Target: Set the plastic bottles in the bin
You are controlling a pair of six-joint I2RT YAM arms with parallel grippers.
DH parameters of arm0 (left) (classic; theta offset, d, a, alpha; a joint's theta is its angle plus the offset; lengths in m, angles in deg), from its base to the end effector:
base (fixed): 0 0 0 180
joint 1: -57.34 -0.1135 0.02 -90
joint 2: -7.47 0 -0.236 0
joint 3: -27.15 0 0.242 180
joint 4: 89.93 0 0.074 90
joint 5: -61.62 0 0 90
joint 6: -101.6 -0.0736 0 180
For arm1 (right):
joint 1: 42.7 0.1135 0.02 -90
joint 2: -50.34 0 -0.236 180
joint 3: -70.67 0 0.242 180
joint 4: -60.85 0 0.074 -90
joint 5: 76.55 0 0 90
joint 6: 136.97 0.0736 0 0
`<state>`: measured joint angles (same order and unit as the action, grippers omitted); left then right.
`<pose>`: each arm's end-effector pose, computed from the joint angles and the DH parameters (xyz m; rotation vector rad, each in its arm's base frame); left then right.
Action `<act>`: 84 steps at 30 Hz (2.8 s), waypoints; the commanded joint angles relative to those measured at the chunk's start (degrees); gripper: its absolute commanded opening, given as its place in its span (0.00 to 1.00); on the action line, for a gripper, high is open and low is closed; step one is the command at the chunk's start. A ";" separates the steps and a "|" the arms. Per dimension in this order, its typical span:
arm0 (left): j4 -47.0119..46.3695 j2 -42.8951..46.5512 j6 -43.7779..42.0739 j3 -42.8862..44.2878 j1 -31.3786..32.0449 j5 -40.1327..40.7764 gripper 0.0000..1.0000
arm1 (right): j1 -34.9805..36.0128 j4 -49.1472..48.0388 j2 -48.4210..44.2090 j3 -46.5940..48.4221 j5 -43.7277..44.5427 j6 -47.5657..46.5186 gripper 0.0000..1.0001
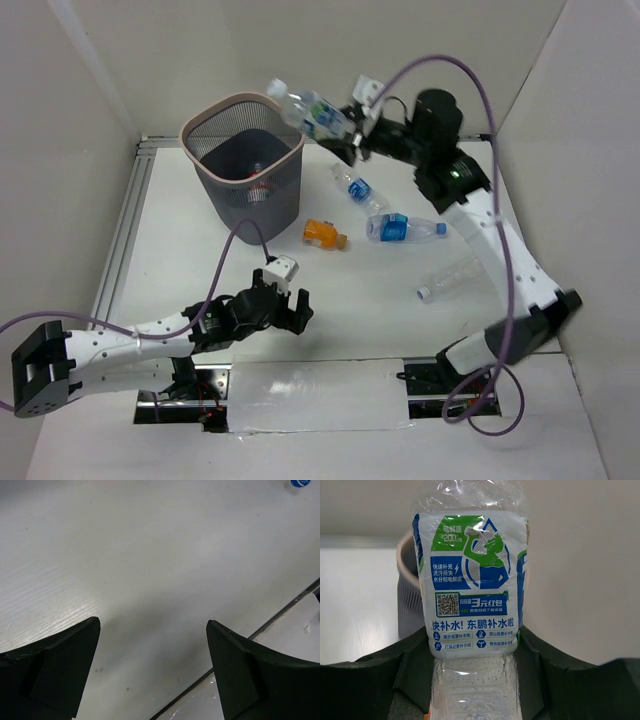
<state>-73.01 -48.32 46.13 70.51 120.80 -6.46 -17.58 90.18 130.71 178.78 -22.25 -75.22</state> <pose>0.1352 -0.2093 0.1868 0.2937 2.0890 -0.6590 0.2791 0.1783 0.4551 -1.1213 1.1580 0.4543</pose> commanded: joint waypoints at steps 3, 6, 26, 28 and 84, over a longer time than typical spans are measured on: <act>-4.85 -1.16 1.34 0.60 0.70 -1.69 1.00 | 10.18 -9.26 20.73 16.87 9.14 10.84 0.22; -5.47 -0.47 3.08 -0.01 1.23 -1.70 1.00 | 12.66 -12.26 27.70 25.31 12.40 13.82 0.32; -5.30 -15.49 -31.12 13.88 -1.40 -6.35 0.97 | -12.64 14.76 15.10 15.17 -7.52 -5.45 0.55; -4.24 -13.39 -27.42 13.18 -1.94 -8.19 0.94 | -13.35 24.20 11.40 2.71 -6.41 -18.19 0.51; -5.11 5.35 -3.14 -4.76 -2.03 -7.23 0.85 | 2.02 3.94 14.43 14.65 -9.57 -5.17 0.23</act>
<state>-71.28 -40.52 46.28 64.74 118.55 -11.71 -21.18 102.42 139.92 185.34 -32.33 -89.54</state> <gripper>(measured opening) 0.849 0.627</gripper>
